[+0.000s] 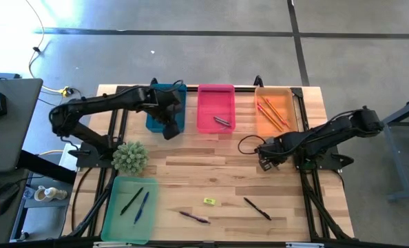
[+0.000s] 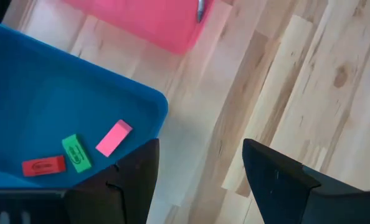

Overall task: Sort crayons/erasers/pens/pencils in bins
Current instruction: Put the gray crayon into the pink bin

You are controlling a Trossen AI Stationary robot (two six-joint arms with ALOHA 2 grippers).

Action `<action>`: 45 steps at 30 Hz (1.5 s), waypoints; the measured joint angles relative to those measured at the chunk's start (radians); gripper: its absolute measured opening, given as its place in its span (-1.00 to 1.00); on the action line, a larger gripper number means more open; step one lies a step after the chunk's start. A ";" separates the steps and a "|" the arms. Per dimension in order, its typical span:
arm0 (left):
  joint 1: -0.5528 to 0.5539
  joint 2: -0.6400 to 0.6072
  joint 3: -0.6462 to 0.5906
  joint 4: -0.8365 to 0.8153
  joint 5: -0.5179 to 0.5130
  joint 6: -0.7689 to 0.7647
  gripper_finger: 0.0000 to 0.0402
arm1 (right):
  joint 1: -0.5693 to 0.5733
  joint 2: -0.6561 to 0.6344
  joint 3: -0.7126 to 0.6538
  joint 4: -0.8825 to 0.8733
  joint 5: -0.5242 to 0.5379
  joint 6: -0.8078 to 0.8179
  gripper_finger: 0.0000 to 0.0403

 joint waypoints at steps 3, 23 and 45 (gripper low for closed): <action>-0.013 -0.034 -0.058 0.050 -0.003 -0.004 0.08 | -0.001 -0.004 0.025 0.065 0.012 -0.003 -0.97; -0.078 -0.069 -0.163 0.193 -0.014 -0.010 0.08 | -0.018 -0.005 0.182 0.435 0.192 -0.092 -0.97; -0.086 -0.068 -0.163 0.198 -0.014 -0.035 0.08 | -0.342 0.185 0.522 0.568 0.190 -0.648 -0.95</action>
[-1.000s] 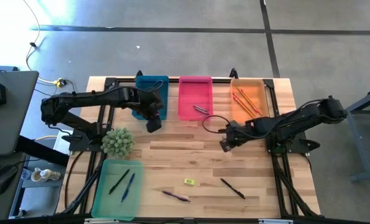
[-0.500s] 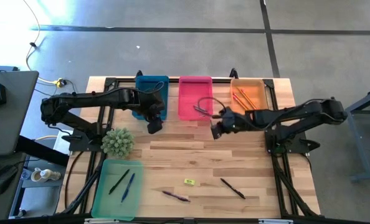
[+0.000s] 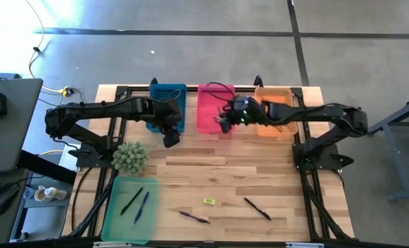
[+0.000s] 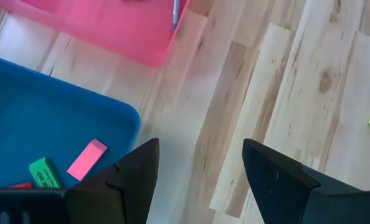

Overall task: Sort crayons/erasers/pens/pencils in bins
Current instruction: Put the gray crayon into the pink bin

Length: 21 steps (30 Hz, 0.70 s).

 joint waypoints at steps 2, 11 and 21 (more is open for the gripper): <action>-0.001 0.000 0.000 -0.001 0.000 -0.001 0.08 | -0.028 0.044 0.050 -0.035 -0.022 -0.054 -0.92; -0.020 0.000 0.000 -0.002 0.000 -0.013 0.08 | -0.096 0.191 0.114 -0.129 -0.126 -0.164 -0.89; -0.069 0.000 0.000 0.006 0.000 -0.013 0.08 | -0.098 0.293 0.110 -0.180 -0.125 -0.201 -0.89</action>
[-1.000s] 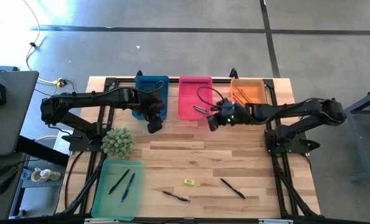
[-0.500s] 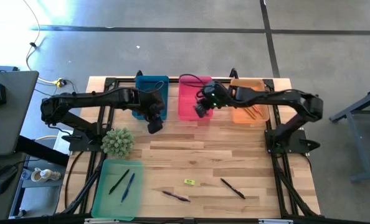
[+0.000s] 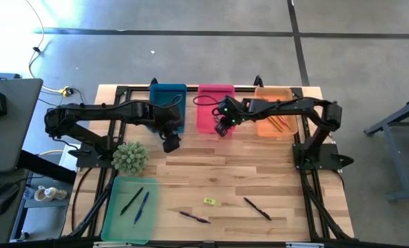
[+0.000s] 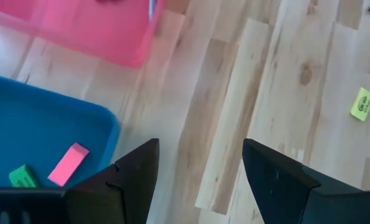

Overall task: Sort crayons/erasers/pens/pencils in bins
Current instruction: Put the gray crayon into the pink bin, then put the purple pen into the blue bin

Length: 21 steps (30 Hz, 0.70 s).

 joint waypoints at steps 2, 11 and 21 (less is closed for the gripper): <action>-0.014 0.000 0.000 0.004 0.000 0.000 0.08 | 0.000 0.015 0.000 0.001 0.002 0.000 -0.89; -0.072 0.000 0.000 0.060 0.000 -0.027 0.08 | 0.000 0.040 0.000 -0.003 0.007 0.018 -0.74; -0.126 0.000 0.000 0.060 0.000 -0.038 0.08 | 0.002 0.037 0.045 -0.078 -0.008 0.087 -0.31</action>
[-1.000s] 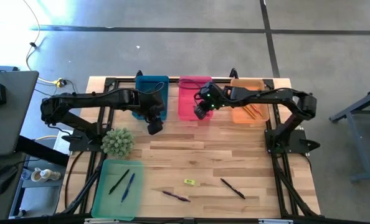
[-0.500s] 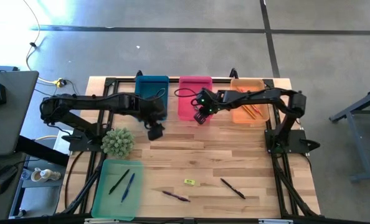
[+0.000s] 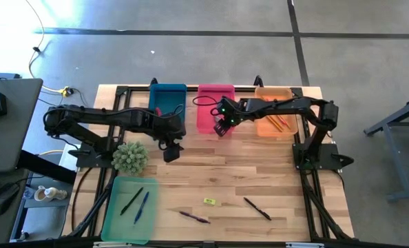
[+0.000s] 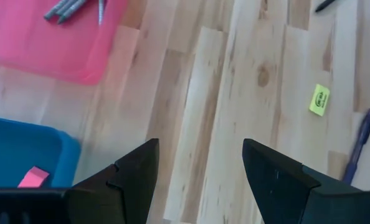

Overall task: Sort crayons/erasers/pens/pencils in bins
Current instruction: Put the purple pen into the blue bin

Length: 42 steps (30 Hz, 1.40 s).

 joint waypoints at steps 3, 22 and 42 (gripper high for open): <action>-0.018 0.000 0.000 0.000 0.000 -0.011 0.08 | 0.015 0.000 0.051 -0.084 0.020 0.002 -0.31; -0.216 0.059 0.001 0.026 -0.078 0.042 0.08 | 0.097 -0.042 0.377 -0.566 0.309 -0.033 -0.36; -0.371 0.166 0.096 0.091 -0.120 -0.149 0.07 | 0.194 -0.410 0.377 -0.788 0.352 0.123 -0.36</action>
